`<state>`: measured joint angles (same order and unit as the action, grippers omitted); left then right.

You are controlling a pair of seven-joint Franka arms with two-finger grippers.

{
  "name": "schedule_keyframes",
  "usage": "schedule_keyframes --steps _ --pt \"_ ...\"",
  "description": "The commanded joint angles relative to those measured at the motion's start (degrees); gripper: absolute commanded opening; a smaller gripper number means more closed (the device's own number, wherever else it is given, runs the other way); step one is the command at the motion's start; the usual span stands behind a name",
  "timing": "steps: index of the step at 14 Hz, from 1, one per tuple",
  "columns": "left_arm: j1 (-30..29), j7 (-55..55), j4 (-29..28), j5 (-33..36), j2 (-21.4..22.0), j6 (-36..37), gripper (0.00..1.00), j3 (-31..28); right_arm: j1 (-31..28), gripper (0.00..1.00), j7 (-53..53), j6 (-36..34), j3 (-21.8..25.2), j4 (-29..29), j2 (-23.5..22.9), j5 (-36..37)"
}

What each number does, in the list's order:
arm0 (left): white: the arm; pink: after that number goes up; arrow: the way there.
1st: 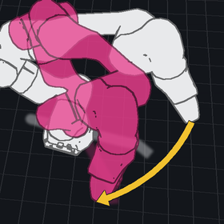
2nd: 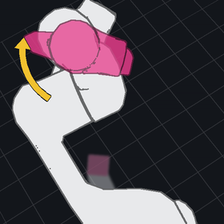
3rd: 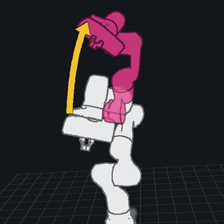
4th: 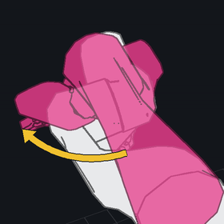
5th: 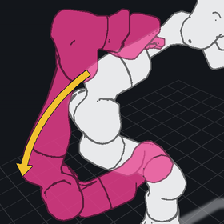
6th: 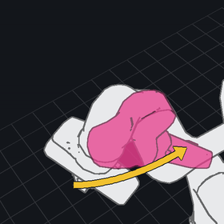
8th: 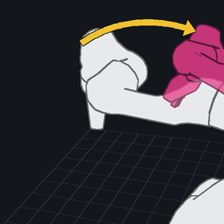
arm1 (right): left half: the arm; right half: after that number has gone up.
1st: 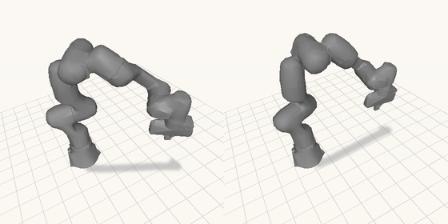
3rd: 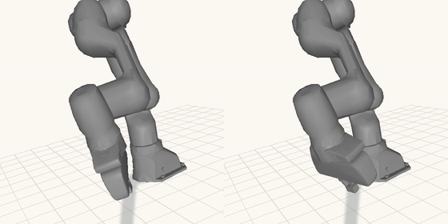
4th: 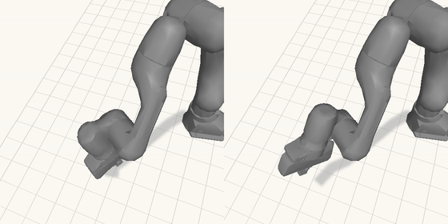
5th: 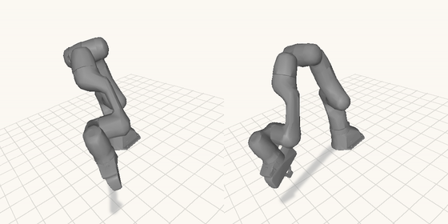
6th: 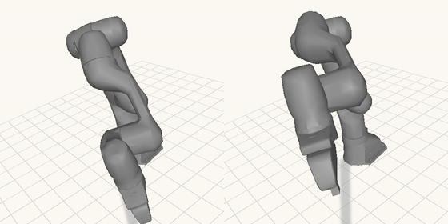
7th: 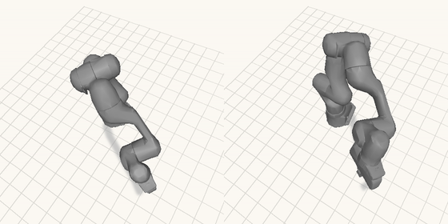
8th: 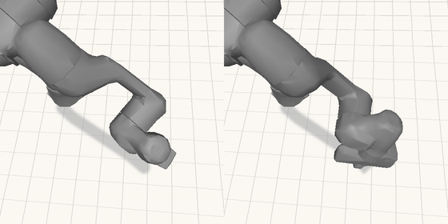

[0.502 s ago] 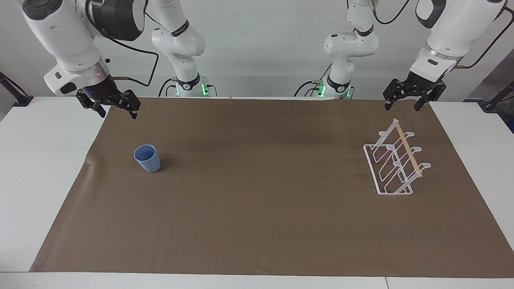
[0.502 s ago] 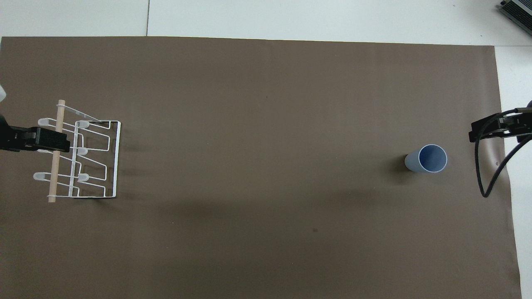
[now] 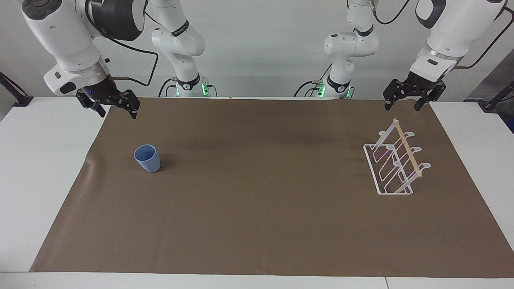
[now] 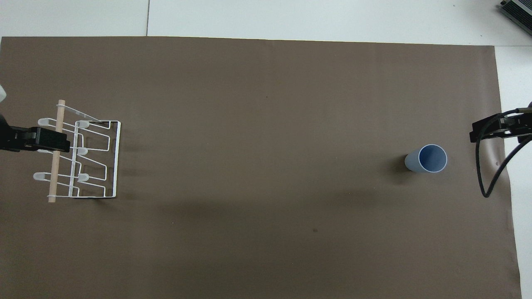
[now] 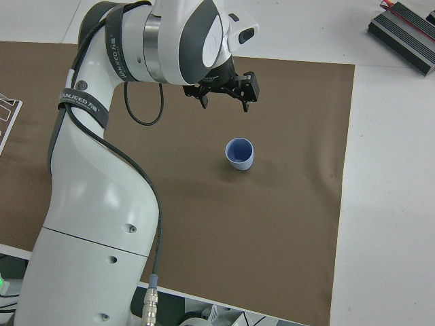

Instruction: Hang cup on cup holder

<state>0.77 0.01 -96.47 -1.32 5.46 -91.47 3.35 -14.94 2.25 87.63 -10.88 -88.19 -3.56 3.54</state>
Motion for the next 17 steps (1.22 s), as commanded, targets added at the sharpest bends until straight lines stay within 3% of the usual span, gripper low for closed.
schedule_keyframes --steps 1,5,8,11,17 --pt "0.2 -0.3 -2.4 -0.2 1.8 -1.5 1.00 -0.4 -0.9 1.00 -0.2 -0.1 -0.4 -1.5 1.4 -0.8" --pt "0.2 -0.3 -2.7 -0.2 1.9 -1.6 1.00 -0.4 -0.8 1.00 -0.1 1.1 -0.5 -4.3 2.7 0.0" --pt "0.2 -0.2 -2.7 -0.2 1.9 -1.5 1.00 -0.4 -0.1 1.00 -0.2 7.4 -0.5 -9.8 5.0 -0.4" --pt "0.2 -0.2 -2.7 -0.2 1.9 -1.5 1.00 -0.4 0.9 1.00 -0.3 17.4 -0.6 -19.4 8.0 -0.9" --pt "0.2 -0.3 -2.7 -0.2 1.9 -1.5 1.00 -0.4 1.1 1.00 -0.2 25.9 -0.8 -25.2 5.9 -0.9"
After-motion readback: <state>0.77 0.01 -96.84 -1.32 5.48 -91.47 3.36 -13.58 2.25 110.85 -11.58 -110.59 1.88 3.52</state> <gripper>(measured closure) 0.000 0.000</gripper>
